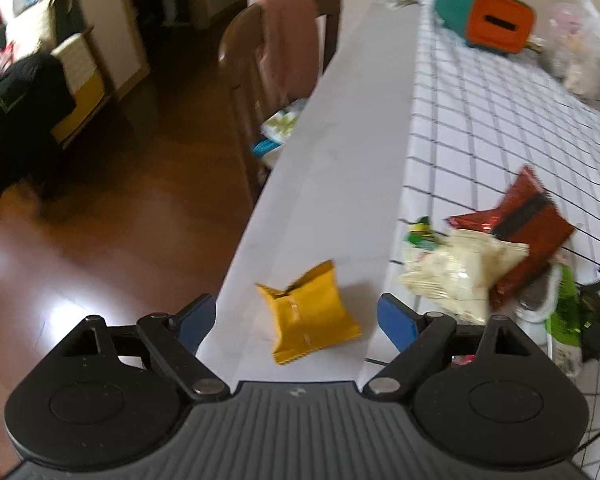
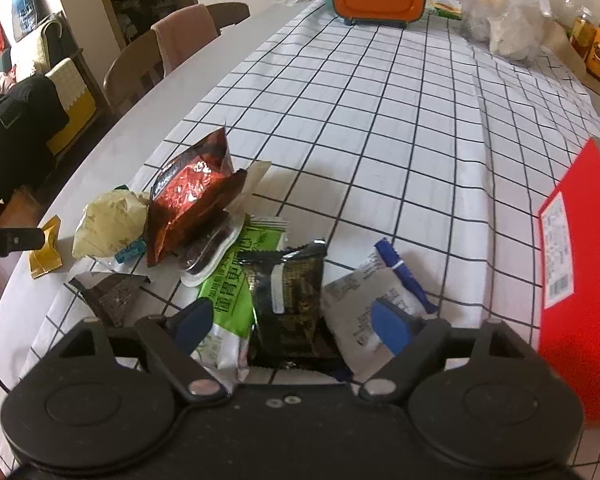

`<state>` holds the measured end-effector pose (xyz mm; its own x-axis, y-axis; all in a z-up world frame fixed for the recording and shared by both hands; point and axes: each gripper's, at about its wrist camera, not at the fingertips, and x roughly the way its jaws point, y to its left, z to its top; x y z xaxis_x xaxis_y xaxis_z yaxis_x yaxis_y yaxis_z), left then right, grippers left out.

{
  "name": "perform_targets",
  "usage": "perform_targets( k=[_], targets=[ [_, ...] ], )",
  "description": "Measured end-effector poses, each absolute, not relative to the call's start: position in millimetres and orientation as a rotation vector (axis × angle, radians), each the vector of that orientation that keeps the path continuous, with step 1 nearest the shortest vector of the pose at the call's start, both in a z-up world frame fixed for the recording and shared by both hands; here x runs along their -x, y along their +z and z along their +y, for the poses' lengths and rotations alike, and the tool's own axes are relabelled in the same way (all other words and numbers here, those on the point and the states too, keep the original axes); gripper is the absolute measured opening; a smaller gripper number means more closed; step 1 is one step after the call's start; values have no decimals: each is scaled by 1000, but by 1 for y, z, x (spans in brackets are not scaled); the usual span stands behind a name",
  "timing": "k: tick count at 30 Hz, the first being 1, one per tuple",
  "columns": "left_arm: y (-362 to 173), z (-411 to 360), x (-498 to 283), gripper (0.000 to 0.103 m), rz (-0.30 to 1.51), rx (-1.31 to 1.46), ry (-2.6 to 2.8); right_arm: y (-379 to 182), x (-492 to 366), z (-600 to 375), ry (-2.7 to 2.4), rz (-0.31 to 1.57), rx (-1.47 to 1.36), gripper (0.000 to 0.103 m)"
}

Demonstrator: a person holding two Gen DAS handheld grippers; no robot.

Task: Organize snacks
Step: 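Grasp the yellow candy with the left tool while the right tool grasps the dark chocolate bar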

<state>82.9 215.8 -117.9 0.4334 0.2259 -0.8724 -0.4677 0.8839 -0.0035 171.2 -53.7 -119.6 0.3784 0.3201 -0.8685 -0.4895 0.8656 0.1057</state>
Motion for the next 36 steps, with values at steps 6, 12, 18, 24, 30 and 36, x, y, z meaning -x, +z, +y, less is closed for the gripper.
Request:
perform_targets(
  k=[6, 12, 18, 24, 30, 36],
  targets=[
    [-132, 223, -88, 88, 1074, 301, 453, -128, -175, -43, 523, 1079, 195, 72],
    [-138, 224, -91, 69, 1093, 313, 445, -132, -179, -42, 513, 1078, 184, 59],
    [-141, 221, -92, 50, 1101, 301, 424, -130, -180, -41, 518, 1070, 167, 42],
    [-140, 220, -89, 49, 1090, 308, 392, -128, -176, -46, 514, 1052, 147, 33],
    [-136, 218, -86, 49, 1082, 313, 383, -122, -169, -55, 511, 1040, 114, 30],
    [-127, 213, -79, 49, 1065, 311, 380, -111, -161, -64, 507, 1014, 90, 30]
  ],
)
